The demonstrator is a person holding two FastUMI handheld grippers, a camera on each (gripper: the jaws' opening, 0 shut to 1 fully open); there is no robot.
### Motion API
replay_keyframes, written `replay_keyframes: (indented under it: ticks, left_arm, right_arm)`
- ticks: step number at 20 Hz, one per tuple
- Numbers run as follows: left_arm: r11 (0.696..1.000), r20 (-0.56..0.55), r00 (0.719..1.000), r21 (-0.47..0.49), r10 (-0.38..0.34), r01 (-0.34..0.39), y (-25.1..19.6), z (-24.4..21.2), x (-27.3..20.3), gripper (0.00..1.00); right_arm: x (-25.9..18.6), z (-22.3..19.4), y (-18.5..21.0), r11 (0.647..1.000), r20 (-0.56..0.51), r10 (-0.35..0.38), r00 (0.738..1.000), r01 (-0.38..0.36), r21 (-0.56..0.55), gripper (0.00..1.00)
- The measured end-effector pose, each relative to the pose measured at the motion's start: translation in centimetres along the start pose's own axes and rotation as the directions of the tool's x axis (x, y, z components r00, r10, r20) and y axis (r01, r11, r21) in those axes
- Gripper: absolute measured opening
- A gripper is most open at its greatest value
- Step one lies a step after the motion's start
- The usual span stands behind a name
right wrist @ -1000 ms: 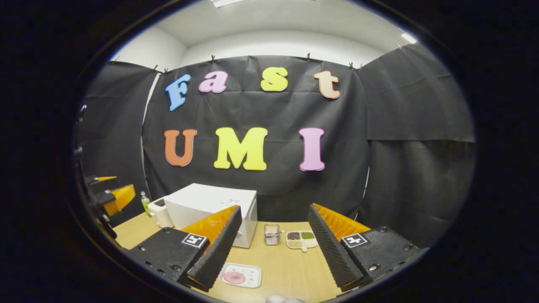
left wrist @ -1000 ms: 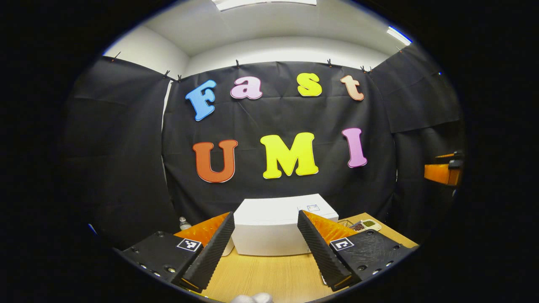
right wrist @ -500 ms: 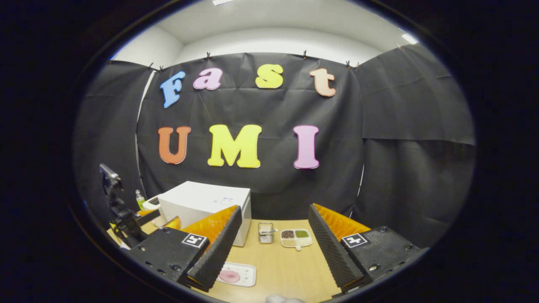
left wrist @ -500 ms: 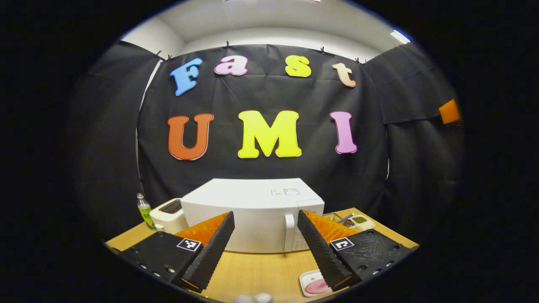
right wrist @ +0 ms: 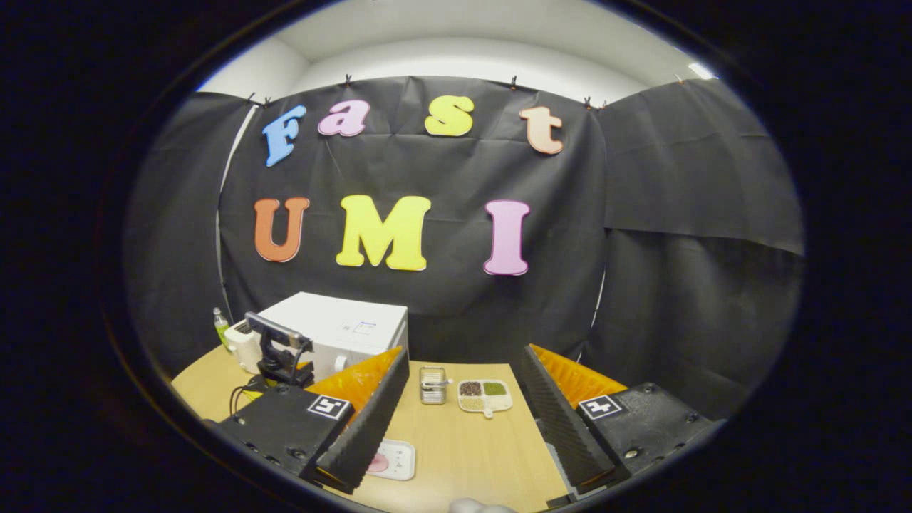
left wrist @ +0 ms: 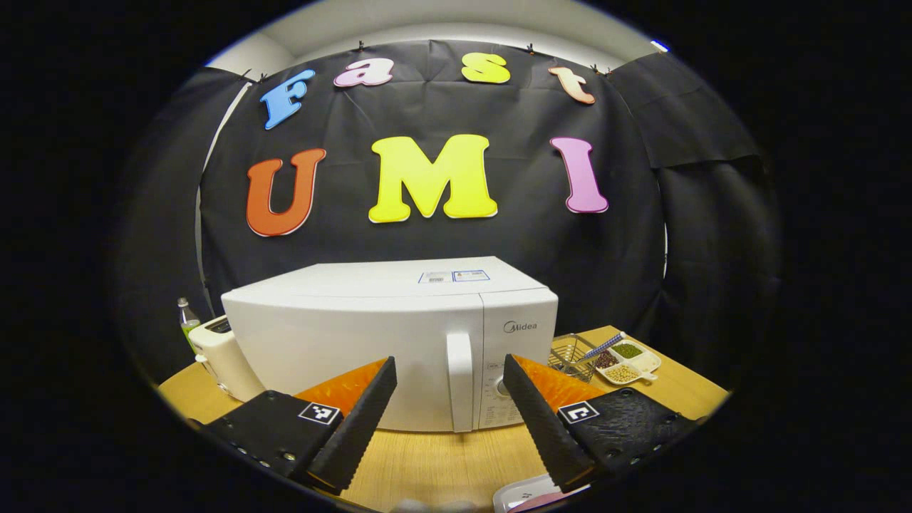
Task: Open the microwave oven with the left hand, put the food in, and close the microwave oven.
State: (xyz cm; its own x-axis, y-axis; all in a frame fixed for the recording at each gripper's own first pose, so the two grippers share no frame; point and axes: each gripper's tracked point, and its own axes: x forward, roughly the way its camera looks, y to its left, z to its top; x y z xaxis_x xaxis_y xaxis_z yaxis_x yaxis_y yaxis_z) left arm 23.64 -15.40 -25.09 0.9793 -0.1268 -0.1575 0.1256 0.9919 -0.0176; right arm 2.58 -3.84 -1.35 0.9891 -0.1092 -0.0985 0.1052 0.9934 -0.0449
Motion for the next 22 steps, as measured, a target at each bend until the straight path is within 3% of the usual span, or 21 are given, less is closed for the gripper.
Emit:
replay_keyframes:
  ticks: [7,11,12,13,14,15,16,17,19,20,22]
  left_arm:
    - [1.0,-0.033,0.999,-0.021,0.007,-0.008,-0.6,-2.2,4.3,0.95]
    - [0.999,-0.068,0.998,-0.044,-0.003,0.0,-0.6,-2.8,4.7,0.69]
    - [0.999,-0.061,0.998,-0.054,-0.007,0.003,-0.7,-2.8,4.7,0.57]
    - [0.997,-0.061,0.998,-0.069,-0.018,0.014,-0.9,-2.9,4.7,0.43]
    - [0.998,-0.06,0.998,-0.067,-0.019,0.015,-1.0,-2.9,4.7,0.3]
    - [0.999,-0.062,0.998,-0.053,-0.014,0.011,-0.9,-2.8,4.8,0.26]
    - [0.999,-0.056,0.998,-0.039,-0.008,0.006,-0.9,-2.7,4.4,0.1]
    - [1.0,-0.056,0.998,-0.028,-0.004,0.002,-0.9,-2.9,4.7,0.19]
    - [0.999,-0.055,0.998,-0.04,-0.009,0.007,-0.7,-2.9,4.7,0.14]
    - [0.999,-0.058,0.998,-0.04,-0.014,0.012,-0.7,-3.0,4.5,0.1]
    - [0.999,-0.058,0.998,-0.042,-0.019,0.016,-0.7,-2.9,4.4,0.1]
  right_arm:
    - [0.7,-1.4,-0.6,1.0,-0.042,-0.016,0.999,0.015,-0.012,1.0]
    - [0.7,-1.4,-1.1,0.999,-0.043,-0.029,0.999,0.028,-0.018,1.0]
    - [0.7,-1.4,-1.1,0.999,-0.044,-0.03,0.999,0.03,-0.02,0.94]
    - [0.7,-1.4,-1.0,0.999,-0.044,-0.03,0.999,0.029,-0.021,1.0]
    - [0.7,-1.4,-0.9,0.999,-0.045,-0.029,0.999,0.028,-0.02,1.0]
    - [0.8,-1.5,-0.8,0.999,-0.047,-0.027,0.999,0.026,-0.02,1.0]
    - [0.7,-1.6,-0.8,0.999,-0.051,-0.027,0.998,0.026,-0.021,1.0]
    - [0.7,-1.6,-0.8,0.999,-0.052,-0.026,0.998,0.025,-0.021,1.0]
    - [0.7,-1.7,-0.5,1.0,-0.055,-0.021,0.998,0.02,-0.019,1.0]
    - [0.6,-1.6,-0.3,1.0,-0.058,-0.013,0.998,0.012,-0.019,0.94]
    - [0.4,-1.7,0.0,1.0,-0.059,-0.005,0.998,0.004,-0.019,1.0]
